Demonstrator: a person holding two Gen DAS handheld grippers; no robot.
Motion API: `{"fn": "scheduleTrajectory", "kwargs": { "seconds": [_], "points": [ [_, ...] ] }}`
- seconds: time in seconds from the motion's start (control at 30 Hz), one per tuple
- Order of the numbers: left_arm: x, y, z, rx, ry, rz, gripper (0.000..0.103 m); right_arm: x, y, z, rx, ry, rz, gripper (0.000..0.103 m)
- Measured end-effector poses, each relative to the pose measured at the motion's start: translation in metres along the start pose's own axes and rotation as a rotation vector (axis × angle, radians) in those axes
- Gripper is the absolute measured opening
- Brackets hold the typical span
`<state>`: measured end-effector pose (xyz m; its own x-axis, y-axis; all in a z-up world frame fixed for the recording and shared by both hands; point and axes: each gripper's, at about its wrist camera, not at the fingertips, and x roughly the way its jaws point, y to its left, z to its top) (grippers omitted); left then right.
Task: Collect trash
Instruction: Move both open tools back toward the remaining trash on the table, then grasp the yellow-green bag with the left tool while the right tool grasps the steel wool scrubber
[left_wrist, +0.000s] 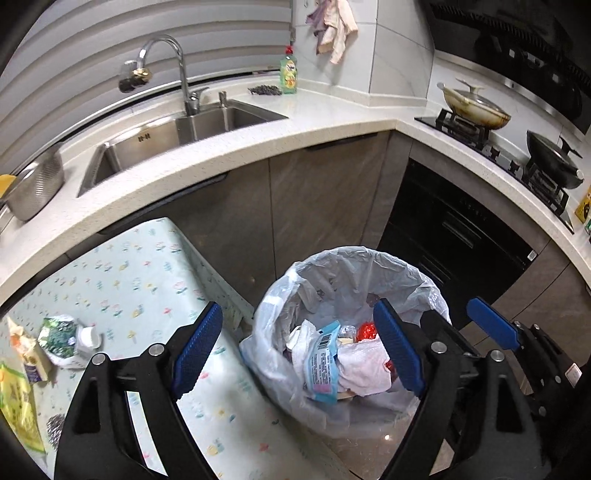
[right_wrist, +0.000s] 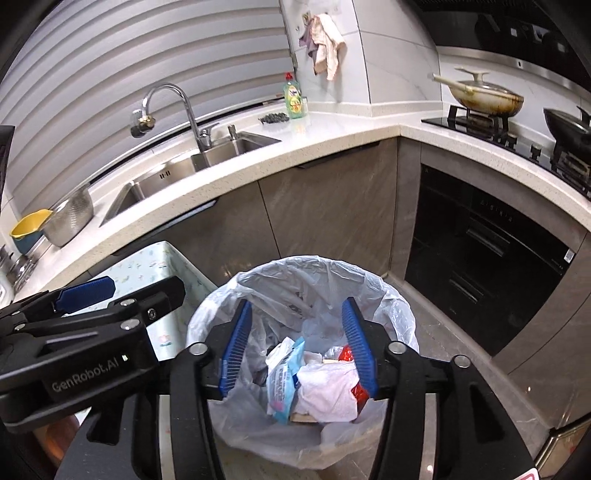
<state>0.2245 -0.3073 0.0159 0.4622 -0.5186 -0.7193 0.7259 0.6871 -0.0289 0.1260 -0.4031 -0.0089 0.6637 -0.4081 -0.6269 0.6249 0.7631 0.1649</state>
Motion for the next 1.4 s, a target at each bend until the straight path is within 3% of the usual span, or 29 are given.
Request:
{"fn": "scheduleTrajectory", "kwargs": {
  "seconds": [0.1,0.27,0.57,0.97,1.4],
  "points": [
    [-0.022,0.01,-0.006,-0.02,-0.035,0.028,0.088,-0.019,0.014,-0.005,-0.032,-0.016,0.01,0.061],
    [-0.058,0.035,-0.022,-0.063,-0.064,0.068,0.089,-0.047,0.042,-0.019,-0.085,-0.032,0.045,0.071],
    [-0.115,0.096,-0.058,-0.175,-0.096,0.165,0.09,-0.076,0.101,-0.046,-0.175,-0.023,0.125,0.077],
    [-0.157,0.181,-0.11,-0.308,-0.073,0.307,0.091,-0.093,0.189,-0.087,-0.285,0.026,0.232,0.081],
    [-0.173,0.269,-0.168,-0.445,-0.004,0.432,0.091,-0.08,0.269,-0.127,-0.373,0.12,0.327,0.081]
  ]
}}
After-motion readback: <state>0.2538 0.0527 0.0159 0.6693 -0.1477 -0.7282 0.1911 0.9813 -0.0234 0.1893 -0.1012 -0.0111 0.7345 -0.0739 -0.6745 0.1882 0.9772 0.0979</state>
